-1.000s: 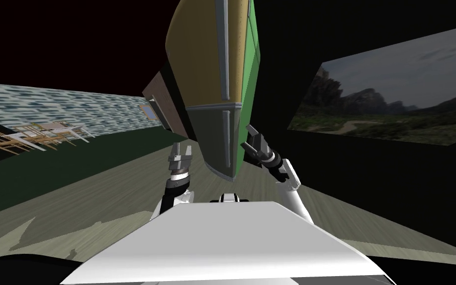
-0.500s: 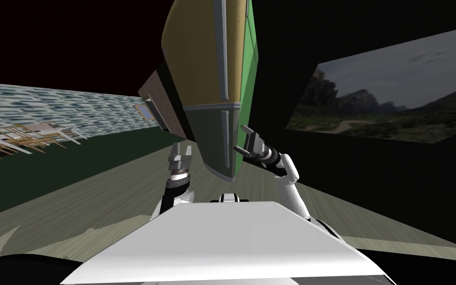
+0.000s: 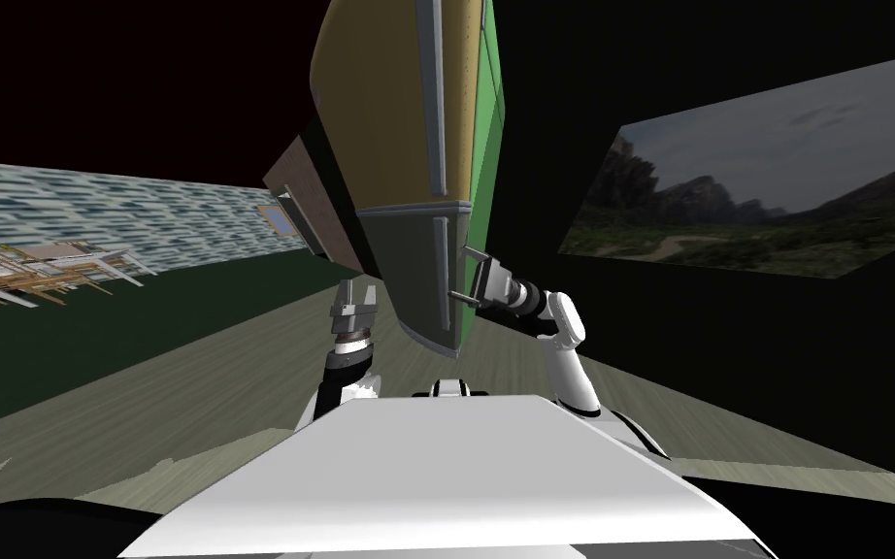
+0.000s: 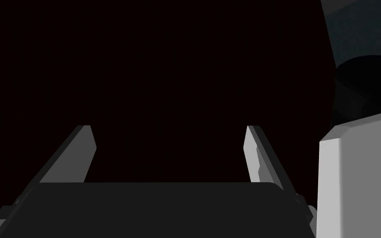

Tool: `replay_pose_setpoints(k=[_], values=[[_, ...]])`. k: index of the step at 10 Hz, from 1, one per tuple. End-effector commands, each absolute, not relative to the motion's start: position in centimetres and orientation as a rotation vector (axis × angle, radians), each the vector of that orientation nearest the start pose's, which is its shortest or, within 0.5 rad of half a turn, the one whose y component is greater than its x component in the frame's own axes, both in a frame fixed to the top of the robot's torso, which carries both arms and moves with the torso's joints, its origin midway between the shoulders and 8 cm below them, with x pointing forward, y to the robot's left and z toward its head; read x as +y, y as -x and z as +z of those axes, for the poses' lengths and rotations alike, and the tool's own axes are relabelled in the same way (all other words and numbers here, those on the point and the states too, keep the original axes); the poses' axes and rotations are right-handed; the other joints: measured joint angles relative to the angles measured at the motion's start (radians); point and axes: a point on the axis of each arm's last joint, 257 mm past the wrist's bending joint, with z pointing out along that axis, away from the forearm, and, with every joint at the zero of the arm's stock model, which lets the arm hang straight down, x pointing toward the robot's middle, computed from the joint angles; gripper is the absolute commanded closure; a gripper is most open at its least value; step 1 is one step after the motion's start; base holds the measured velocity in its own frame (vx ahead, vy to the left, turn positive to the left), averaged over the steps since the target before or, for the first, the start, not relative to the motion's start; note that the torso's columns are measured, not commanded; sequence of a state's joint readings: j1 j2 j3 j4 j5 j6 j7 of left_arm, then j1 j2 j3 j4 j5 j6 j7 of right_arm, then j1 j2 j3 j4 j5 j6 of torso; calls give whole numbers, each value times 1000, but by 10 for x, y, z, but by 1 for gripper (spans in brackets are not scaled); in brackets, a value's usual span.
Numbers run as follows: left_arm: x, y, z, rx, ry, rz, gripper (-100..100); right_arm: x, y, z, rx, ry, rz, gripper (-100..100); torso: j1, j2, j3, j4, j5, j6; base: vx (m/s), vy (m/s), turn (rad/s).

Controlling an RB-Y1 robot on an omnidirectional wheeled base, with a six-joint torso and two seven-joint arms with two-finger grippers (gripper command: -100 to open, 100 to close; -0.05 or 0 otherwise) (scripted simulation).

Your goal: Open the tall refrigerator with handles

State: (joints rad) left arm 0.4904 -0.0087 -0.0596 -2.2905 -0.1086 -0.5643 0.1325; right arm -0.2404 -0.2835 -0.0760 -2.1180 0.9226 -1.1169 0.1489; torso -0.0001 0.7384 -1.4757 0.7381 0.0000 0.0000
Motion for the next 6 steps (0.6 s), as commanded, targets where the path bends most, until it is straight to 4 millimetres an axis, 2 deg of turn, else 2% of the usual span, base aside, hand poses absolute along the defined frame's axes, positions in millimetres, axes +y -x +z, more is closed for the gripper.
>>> replay_pose_setpoints(k=[1, 6], values=[[243, -335, 43, 585, 583, -1442, 0, -27, -295, 106, 363, 1126, 634, -100, 1, -1, 0, 0, 0, 0, 23, 26, -54], [243, -335, 43, 585, 583, -1443, 0, -13, -312, 97, 330, 1289, 473, -100, 0, 0, 0, 0, 0, 0, 14, 18, -33]])
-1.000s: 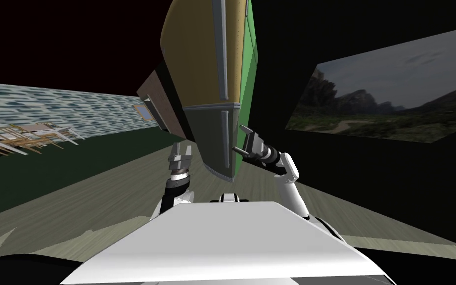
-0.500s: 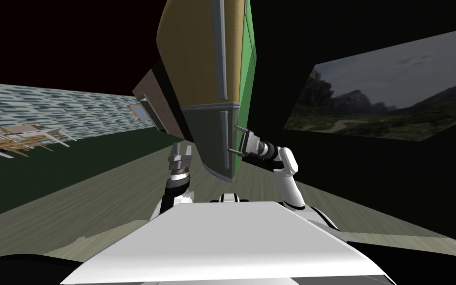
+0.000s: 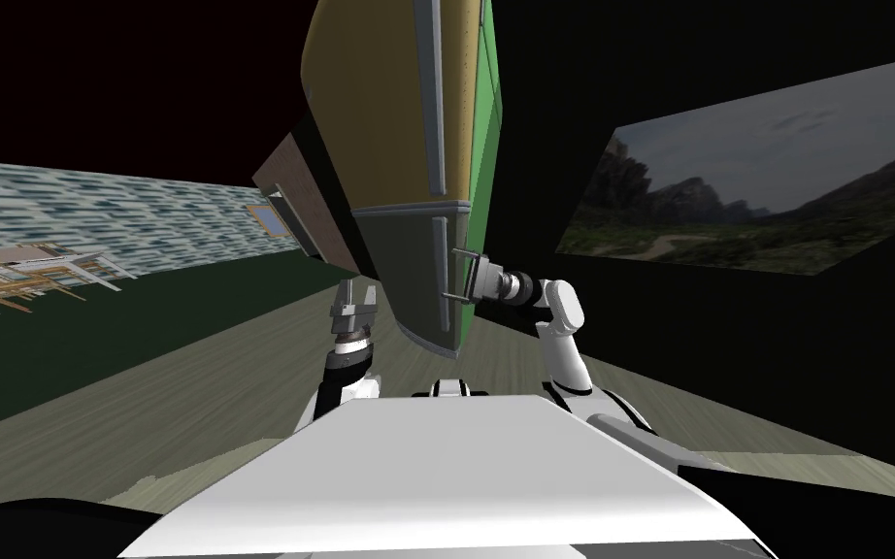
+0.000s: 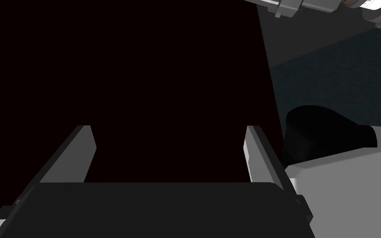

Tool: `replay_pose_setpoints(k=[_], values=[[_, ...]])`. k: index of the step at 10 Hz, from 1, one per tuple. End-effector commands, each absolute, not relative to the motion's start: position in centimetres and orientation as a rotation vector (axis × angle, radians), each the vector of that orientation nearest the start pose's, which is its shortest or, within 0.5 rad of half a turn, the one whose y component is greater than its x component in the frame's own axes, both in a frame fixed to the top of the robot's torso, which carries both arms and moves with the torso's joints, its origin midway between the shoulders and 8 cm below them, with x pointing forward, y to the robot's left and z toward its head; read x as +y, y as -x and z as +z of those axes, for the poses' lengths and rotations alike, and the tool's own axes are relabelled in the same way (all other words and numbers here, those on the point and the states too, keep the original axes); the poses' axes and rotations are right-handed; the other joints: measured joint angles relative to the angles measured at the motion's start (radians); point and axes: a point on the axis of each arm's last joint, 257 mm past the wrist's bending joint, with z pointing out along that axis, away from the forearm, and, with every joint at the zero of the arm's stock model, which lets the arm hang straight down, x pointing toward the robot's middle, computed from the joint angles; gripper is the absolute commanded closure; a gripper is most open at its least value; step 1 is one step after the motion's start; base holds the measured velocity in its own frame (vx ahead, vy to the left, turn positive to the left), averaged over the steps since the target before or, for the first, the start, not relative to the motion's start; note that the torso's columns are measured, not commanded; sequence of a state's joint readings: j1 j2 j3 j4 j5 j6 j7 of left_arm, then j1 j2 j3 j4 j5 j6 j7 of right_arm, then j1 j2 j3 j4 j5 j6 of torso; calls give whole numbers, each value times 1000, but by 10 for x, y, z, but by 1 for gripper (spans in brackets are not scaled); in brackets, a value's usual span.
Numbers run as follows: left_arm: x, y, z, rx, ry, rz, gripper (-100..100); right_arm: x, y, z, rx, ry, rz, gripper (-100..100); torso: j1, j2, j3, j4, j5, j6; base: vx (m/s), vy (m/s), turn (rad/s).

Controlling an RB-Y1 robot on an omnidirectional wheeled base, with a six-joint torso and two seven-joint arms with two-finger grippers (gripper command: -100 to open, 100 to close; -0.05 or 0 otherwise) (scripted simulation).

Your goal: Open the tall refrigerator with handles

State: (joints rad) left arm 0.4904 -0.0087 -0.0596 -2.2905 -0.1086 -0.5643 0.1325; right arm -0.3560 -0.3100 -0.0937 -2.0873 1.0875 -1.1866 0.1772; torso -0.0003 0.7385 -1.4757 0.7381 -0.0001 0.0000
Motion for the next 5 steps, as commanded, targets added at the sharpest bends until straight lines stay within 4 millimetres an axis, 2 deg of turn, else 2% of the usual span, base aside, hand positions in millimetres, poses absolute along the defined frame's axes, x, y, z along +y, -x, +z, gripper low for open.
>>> replay_pose_setpoints(k=[1, 5], values=[[243, -335, 43, 585, 583, -1442, 0, -11, -316, 95, 335, 1304, 446, -100, 0, 0, 0, 0, 0, 0, 18, 29, -48], [243, -335, 43, 585, 583, -1443, 0, -6, -335, 88, 338, 1392, 328, -100, 0, -1, 0, 0, 0, 0, 13, 23, -23]])
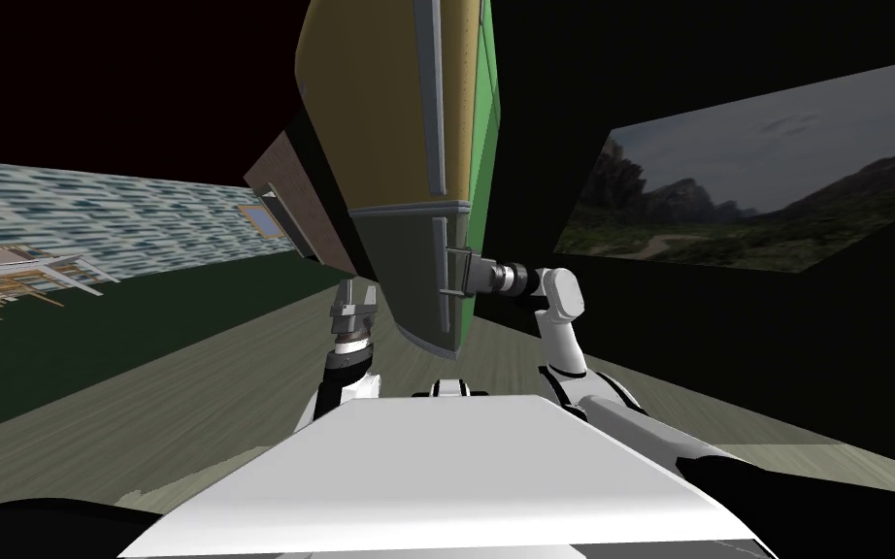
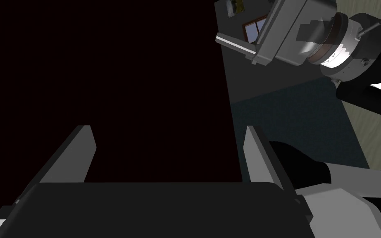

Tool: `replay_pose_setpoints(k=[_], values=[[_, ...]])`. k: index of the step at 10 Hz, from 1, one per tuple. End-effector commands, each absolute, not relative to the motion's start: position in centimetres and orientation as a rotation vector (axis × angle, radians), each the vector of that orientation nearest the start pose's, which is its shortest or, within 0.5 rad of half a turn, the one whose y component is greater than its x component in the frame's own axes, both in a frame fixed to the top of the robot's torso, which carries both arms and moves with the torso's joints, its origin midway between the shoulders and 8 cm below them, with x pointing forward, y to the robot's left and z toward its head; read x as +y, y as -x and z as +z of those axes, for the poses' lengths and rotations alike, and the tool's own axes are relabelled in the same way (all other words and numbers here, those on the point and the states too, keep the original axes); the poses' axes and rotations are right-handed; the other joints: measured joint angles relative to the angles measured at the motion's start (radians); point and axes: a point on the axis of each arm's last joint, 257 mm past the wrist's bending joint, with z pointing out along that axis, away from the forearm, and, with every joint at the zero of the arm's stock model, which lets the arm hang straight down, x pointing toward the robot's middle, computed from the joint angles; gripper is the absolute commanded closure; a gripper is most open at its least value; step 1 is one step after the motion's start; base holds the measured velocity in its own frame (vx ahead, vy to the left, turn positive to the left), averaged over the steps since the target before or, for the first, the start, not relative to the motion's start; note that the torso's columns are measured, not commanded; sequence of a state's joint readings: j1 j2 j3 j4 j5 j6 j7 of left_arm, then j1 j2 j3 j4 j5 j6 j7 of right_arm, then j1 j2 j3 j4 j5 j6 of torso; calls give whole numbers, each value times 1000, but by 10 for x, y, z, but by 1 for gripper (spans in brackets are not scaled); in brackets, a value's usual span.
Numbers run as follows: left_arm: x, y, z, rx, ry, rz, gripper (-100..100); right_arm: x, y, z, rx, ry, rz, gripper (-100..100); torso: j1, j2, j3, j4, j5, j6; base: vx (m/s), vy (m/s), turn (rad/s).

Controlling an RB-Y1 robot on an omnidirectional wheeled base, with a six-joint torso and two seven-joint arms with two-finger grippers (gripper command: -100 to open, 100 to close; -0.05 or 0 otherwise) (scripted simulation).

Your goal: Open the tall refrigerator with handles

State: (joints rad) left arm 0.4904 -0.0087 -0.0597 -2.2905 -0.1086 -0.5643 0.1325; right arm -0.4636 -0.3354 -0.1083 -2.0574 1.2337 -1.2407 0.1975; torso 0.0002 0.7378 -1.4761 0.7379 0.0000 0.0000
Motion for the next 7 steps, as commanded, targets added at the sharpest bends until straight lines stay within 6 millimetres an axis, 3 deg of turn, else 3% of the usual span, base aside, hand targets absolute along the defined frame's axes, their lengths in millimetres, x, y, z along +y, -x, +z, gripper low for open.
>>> replay_pose_setpoints(k=[1, 7], values=[[243, -335, 43, 585, 583, -1443, 0, -5, -342, 89, 317, 1442, 272, -100, -1, 1, 0, 0, 0, 0, 18, 42, -66], [243, -335, 43, 585, 583, -1443, 0, -5, -377, 89, 317, 1563, 67, -100, -1, 0, 0, 0, 0, 0, 11, 34, -24]])
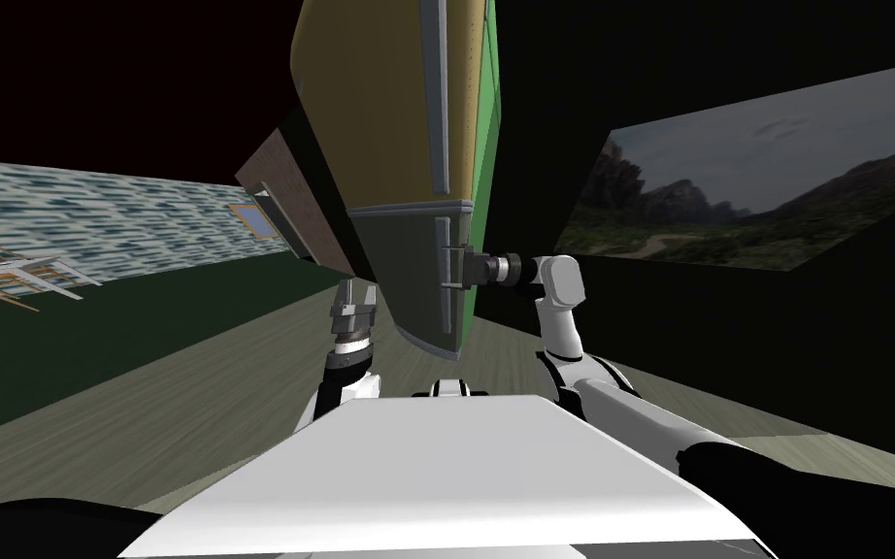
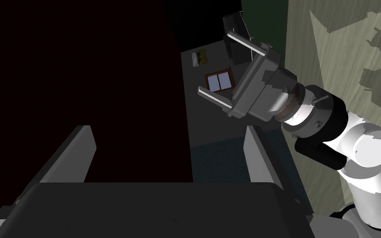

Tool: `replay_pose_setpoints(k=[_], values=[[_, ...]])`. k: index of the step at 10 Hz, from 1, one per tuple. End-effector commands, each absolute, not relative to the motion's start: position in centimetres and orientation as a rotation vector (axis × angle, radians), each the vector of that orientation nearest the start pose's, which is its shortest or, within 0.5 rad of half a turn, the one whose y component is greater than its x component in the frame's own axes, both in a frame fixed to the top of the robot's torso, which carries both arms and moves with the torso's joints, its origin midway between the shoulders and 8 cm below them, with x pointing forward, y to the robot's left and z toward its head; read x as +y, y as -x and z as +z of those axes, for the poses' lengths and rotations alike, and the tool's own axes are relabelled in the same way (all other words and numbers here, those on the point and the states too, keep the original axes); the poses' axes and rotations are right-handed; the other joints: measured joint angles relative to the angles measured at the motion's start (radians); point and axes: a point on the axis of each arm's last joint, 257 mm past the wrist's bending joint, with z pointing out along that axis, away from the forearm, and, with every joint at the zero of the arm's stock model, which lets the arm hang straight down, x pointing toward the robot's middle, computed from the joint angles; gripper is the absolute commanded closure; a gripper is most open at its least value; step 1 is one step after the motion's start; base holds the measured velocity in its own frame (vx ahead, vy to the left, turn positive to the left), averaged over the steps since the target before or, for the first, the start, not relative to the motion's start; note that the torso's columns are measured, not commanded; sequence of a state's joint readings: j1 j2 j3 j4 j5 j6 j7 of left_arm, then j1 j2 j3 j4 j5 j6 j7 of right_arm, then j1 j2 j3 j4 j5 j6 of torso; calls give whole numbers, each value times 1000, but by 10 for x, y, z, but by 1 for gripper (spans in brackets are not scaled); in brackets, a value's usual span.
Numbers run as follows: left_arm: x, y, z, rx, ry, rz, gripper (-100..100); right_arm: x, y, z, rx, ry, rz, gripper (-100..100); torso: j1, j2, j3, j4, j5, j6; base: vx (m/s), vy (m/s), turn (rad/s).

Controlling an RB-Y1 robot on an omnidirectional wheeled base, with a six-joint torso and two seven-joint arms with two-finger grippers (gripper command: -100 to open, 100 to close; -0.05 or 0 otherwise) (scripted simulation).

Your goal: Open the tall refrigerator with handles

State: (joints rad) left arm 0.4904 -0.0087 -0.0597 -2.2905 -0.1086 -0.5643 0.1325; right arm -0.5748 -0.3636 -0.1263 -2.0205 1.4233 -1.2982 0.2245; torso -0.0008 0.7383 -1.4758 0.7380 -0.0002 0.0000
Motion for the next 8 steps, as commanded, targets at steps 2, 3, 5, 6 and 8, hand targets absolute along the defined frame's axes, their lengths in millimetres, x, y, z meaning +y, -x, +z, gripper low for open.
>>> replay_pose_setpoints(k=[2, 3, 5, 6, 8], values=[[243, -335, 43, 585, 583, -1443, 0, -7, -388, 84, 343, 1579, 24, -100, 1, 0, 0, 0, 0, 0, 7, 35, -9], [243, -335, 43, 585, 583, -1443, 0, -9, -397, 90, 329, 1612, -33, -100, 0, 0, 0, 0, 0, 0, 15, 40, -36], [243, -335, 43, 585, 583, -1443, 0, -11, -407, 86, 353, 1626, -76, -100, 1, -1, -1, 0, 0, 0, 15, 33, -8], [243, -335, 43, 585, 583, -1443, 0, -14, -417, 93, 343, 1656, -136, -100, 0, 0, 0, 0, 0, 0, 13, 55, -24], [243, -335, 43, 585, 583, -1443, 0, -18, -426, 90, 367, 1667, -174, -100, 1, 0, 0, 0, 0, 0, 5, 37, -12]])
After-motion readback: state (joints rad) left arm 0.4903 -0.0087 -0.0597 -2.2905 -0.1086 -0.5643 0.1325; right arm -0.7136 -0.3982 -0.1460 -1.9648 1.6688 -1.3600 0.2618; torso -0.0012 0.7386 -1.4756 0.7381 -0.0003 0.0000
